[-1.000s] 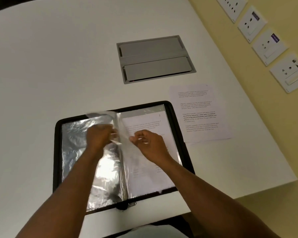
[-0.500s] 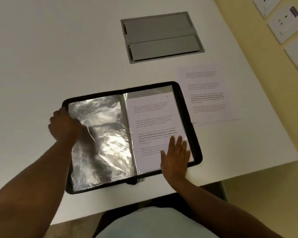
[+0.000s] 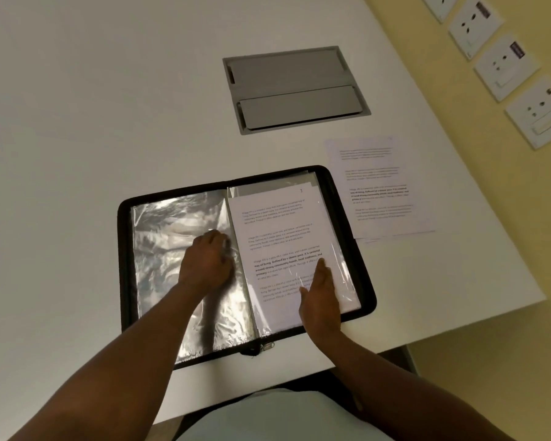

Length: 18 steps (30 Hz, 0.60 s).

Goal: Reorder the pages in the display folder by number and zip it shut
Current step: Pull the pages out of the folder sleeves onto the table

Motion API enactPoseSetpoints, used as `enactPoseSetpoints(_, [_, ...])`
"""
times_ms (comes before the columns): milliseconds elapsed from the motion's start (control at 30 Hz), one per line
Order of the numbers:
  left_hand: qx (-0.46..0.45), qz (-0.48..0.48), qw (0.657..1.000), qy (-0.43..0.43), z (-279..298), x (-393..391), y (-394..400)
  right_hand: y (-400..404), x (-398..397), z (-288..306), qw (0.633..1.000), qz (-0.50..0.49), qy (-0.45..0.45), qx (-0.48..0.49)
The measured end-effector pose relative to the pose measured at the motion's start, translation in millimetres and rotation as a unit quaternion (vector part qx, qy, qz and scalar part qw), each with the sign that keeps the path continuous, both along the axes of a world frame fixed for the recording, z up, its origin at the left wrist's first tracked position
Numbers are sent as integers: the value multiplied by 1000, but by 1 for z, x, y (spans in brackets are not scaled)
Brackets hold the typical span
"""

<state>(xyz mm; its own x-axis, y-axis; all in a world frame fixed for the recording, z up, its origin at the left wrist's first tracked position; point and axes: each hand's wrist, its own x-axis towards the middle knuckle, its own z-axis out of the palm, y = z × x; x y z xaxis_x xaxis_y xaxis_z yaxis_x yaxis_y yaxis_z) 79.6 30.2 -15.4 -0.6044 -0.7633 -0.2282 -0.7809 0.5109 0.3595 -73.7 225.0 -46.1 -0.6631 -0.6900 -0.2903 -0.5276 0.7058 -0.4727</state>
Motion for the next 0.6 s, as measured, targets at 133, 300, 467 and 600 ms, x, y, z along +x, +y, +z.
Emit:
enactPoseSetpoints(133, [18,-7,1000,10,-3,-8,-2,0,1,-4,993,-27,100,55])
enactPoseSetpoints(300, [19,-24,999,-23,-9,-21,-9,2,8,-7,989,-62,111,75])
enactPoseSetpoints(467, [2,-30,999,-46,-15,-27,-16,-17,-14,6,995,-93,32,28])
enactPoseSetpoints(600, [0,-32,998,-48,-16,-29,-22,-31,-43,15,993,-95,35,67])
